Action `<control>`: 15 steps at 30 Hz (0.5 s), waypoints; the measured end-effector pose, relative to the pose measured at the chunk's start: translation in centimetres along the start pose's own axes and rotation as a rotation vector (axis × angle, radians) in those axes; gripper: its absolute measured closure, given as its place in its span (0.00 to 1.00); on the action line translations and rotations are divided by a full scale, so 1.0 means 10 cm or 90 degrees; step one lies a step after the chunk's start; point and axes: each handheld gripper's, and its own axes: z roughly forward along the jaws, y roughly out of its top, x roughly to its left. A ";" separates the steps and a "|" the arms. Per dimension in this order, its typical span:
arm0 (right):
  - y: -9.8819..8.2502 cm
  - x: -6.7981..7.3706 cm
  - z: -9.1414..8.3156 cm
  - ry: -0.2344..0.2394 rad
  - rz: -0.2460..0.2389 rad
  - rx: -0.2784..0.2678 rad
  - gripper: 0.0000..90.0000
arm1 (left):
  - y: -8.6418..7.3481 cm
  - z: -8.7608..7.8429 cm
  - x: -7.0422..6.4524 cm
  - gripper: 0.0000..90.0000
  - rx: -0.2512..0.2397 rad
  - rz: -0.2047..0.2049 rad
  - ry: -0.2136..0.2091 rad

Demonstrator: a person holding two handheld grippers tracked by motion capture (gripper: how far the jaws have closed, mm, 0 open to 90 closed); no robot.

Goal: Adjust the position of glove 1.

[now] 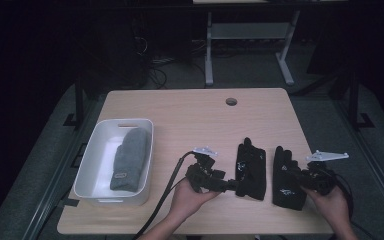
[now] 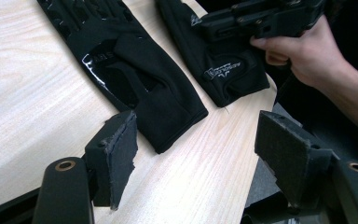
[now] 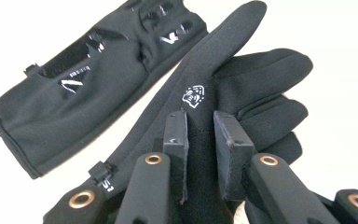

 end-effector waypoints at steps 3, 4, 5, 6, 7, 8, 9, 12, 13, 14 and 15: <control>0.04 0.02 -0.03 0.002 0.001 -0.005 0.84 | 0.00 0.00 0.00 0.32 -0.001 0.002 -0.001; 0.11 0.05 -0.05 0.004 -0.003 -0.012 0.84 | 0.00 -0.01 0.00 0.32 -0.002 0.002 0.000; 0.13 0.06 -0.06 0.006 -0.001 -0.013 0.84 | 0.00 0.00 0.00 0.32 -0.001 0.000 0.000; 0.17 0.07 -0.06 0.009 -0.005 -0.018 0.84 | 0.00 -0.01 0.00 0.32 0.000 0.000 0.000; 0.20 0.09 -0.07 0.010 -0.005 -0.021 0.84 | 0.00 -0.01 0.00 0.32 0.001 0.000 0.000; 0.24 0.10 -0.07 0.012 -0.006 -0.026 0.84 | 0.00 -0.01 0.00 0.32 0.001 0.000 0.001; 0.28 0.12 -0.08 0.018 -0.006 -0.028 0.84 | 0.00 -0.01 0.00 0.32 0.001 0.000 0.001; 0.39 0.18 -0.10 0.023 -0.015 -0.038 0.84 | -0.01 -0.02 0.02 0.32 -0.003 0.000 0.001; 0.43 0.21 -0.10 0.026 -0.013 -0.040 0.84 | -0.01 -0.02 0.02 0.32 -0.003 0.000 0.001; 0.46 0.23 -0.10 0.029 -0.014 -0.044 0.84 | -0.01 -0.02 0.02 0.32 -0.004 -0.002 0.001; 0.46 0.23 -0.10 0.029 -0.014 -0.044 0.84 | -0.01 -0.02 0.02 0.32 -0.004 -0.002 0.001</control>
